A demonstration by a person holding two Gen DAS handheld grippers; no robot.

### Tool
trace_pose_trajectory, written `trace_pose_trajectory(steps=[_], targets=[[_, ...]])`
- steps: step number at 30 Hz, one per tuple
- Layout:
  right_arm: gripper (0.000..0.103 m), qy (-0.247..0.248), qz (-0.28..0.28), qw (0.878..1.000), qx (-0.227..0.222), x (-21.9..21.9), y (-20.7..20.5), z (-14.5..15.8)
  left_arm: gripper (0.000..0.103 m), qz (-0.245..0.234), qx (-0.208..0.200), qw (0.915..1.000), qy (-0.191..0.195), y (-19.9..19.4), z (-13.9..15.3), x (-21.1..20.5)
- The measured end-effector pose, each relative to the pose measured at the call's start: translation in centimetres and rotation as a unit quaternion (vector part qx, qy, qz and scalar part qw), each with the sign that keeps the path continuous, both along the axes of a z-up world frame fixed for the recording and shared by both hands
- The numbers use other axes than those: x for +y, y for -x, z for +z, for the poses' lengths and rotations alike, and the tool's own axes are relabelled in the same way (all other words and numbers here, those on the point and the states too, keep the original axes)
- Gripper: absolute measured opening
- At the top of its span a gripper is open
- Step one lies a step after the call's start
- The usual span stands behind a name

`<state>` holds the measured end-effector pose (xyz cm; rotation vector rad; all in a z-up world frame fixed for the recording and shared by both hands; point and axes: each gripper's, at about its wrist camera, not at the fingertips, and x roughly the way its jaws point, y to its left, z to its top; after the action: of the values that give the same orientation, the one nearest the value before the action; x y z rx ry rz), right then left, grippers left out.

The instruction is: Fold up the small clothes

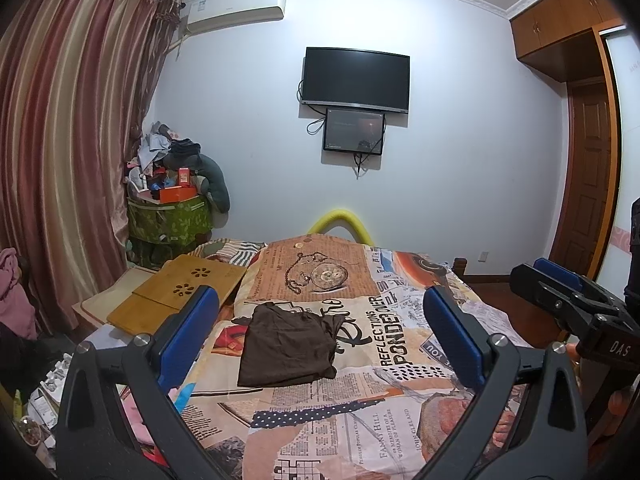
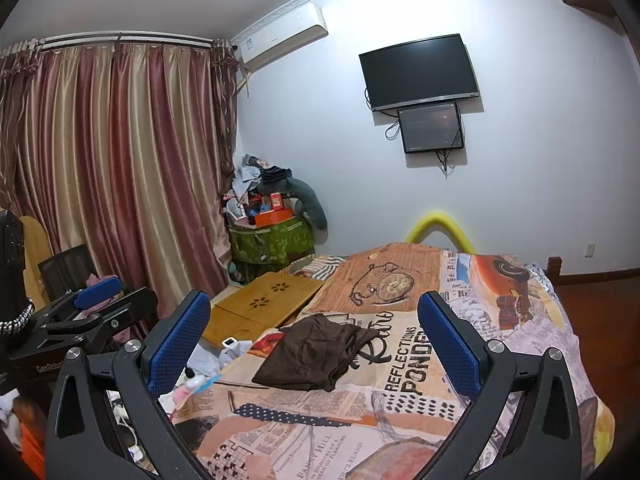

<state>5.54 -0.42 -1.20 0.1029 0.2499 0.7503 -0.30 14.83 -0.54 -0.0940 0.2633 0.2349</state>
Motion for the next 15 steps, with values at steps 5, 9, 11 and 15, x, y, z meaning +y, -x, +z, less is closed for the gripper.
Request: trace_pose_trajectory(steps=[5, 9, 11, 15], targets=[[0.103, 0.001, -0.002, 1.000, -0.001, -0.03, -0.04, 0.00, 0.103, -0.001, 0.000, 1.0000, -0.001, -0.06, 0.06, -0.15], [0.103, -0.002, -0.003, 1.000, 0.002, -0.16, -0.15, 0.04, 0.103, -0.003, 0.000, 1.0000, 0.003, -0.09, 0.03, -0.12], [0.103, -0.004, -0.004, 1.000, 0.003, -0.22, -0.20, 0.04, 0.103, -0.005, 0.000, 1.0000, 0.004, -0.12, 0.01, -0.01], [0.103, -0.004, -0.004, 1.000, 0.005, -0.24, -0.31, -0.05, 0.103, -0.012, 0.005, 0.9999, 0.003, -0.18, -0.05, 0.14]])
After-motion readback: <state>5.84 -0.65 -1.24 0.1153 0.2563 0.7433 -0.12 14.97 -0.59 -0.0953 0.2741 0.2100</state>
